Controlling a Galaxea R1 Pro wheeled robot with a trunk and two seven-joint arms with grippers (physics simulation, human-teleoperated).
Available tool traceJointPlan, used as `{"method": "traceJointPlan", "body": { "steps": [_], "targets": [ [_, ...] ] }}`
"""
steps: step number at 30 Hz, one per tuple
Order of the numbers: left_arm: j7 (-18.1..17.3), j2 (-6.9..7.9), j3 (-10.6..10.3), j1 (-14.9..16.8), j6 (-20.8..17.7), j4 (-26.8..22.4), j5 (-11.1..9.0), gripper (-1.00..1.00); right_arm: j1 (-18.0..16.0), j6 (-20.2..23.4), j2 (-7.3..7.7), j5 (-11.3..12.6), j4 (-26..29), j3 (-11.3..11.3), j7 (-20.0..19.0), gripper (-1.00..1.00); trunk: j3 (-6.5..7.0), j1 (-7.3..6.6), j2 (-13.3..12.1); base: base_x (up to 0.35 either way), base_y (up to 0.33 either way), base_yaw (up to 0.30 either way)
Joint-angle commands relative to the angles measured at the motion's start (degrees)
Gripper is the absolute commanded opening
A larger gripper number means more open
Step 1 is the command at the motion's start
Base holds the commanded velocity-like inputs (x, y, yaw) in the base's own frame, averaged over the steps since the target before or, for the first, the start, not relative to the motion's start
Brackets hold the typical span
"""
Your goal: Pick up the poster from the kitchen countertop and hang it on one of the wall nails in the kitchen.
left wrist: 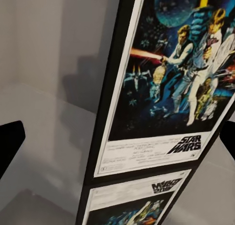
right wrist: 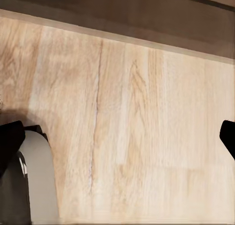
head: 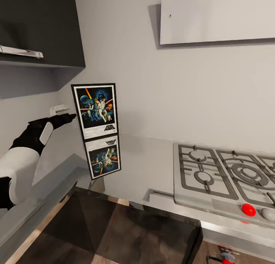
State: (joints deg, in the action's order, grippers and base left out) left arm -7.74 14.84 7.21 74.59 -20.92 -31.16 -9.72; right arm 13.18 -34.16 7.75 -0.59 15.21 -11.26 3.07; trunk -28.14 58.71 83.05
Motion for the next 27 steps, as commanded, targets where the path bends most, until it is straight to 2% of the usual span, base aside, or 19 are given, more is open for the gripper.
{"method": "traceJointPlan", "body": {
  "steps": [1,3,8,18,23,27],
  "targets": [
    [-0.2,-0.01,0.2,0.0,-0.4,-0.1,-0.3,1.00,0.0,0.0,-0.01,-0.1,-0.1,0.1,0.2,1.00,-0.05,0.02,0.0,0.165,0.000,0.000],
    [-0.6,0.33,-0.1,0.4,-0.7,-0.4,0.0,1.00,-0.2,-0.4,-0.16,0.0,-0.2,0.0,0.4,1.00,-0.05,0.02,0.0,0.053,0.000,0.000],
    [-1.5,0.08,-0.3,1.6,-0.8,-1.7,1.5,1.00,-0.2,-0.4,-0.14,0.0,-0.2,0.0,0.4,1.00,-0.05,0.02,0.0,0.000,0.000,0.000],
    [-1.2,-0.10,-0.3,1.2,-0.4,-1.7,1.3,1.00,-0.2,-0.4,-0.13,0.0,-0.2,0.0,0.4,1.00,-0.05,0.02,0.0,0.000,0.000,0.000],
    [0.2,0.48,-1.6,0.3,0.6,-3.3,2.5,1.00,-0.5,-0.3,0.11,0.0,-0.2,-0.1,0.3,1.00,-0.05,0.02,0.0,0.000,0.000,0.000],
    [0.4,0.58,-1.9,0.2,0.7,-4.1,2.8,1.00,-0.6,-0.3,0.14,0.1,-0.2,0.0,0.3,1.00,-0.05,0.02,0.0,0.000,0.000,0.000]
  ]
}}
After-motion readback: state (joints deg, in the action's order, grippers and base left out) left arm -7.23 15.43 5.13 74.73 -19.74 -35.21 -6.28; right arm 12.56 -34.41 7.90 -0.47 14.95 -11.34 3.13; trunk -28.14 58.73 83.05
